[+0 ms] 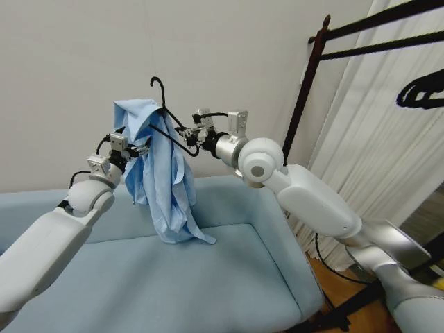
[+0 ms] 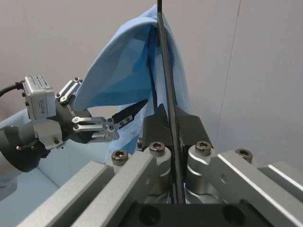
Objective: Pick up the clothes from the sofa and hang them on the clothes hanger.
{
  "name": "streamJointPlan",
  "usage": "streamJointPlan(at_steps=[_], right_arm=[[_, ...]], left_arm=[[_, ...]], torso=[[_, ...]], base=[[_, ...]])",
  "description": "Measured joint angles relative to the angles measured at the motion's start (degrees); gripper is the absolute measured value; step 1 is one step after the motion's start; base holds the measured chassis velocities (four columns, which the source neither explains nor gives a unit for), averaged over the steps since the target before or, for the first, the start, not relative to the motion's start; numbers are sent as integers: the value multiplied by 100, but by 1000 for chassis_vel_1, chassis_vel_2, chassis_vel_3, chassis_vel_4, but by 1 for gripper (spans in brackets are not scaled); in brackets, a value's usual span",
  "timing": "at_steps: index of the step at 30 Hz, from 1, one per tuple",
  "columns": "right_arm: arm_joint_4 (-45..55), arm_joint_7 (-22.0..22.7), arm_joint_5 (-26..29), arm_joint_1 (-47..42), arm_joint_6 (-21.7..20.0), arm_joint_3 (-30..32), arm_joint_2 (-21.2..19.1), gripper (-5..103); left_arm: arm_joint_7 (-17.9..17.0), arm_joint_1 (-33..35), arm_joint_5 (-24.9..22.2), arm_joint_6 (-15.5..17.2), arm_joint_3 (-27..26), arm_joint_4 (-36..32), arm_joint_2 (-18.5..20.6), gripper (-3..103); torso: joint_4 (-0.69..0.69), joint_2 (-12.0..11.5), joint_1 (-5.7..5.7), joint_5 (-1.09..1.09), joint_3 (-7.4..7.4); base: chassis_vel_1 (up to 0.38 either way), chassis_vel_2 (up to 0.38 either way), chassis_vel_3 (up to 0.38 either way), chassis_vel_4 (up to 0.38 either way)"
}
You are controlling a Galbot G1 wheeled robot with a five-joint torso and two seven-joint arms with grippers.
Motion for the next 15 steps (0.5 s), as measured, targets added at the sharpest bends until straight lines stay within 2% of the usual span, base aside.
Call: streamJointPlan(at_steps=[2,5,7,8,9,13,15], right_arm=[[-1,-1,0,0,-3,-4,0,2],[-11,-2,-4,-1,-15,-22,4,2],[-16,-2,-5,-1,-20,-26,5,2],[-23,-2,-6,0,-27,-29,7,2],[-23,-2,-6,0,-27,-29,7,2],[-39,12,5,42,-31,-32,20,2],[-46,16,9,57,-31,-31,23,2]], left_arm=[[9,0,-1,-28,5,8,-7,90],[46,7,-10,-69,11,8,-18,74],[57,13,-12,-71,9,4,-17,74],[70,22,-15,-72,-1,1,-14,62],[70,22,-15,-72,-1,1,-14,62],[75,48,-46,-70,-40,-15,6,41],[74,59,-55,-65,-48,-24,12,41]], torso=[[0,0,0,0,0],[0,0,0,0,0],[0,0,0,0,0],[0,0,0,0,0],[0,0,0,0,0],[0,0,0,0,0],[0,0,0,0,0]], base=[[0,0,0,0],[0,0,0,0],[0,0,0,0],[0,0,0,0],[0,0,0,0],[0,0,0,0],[0,0,0,0]])
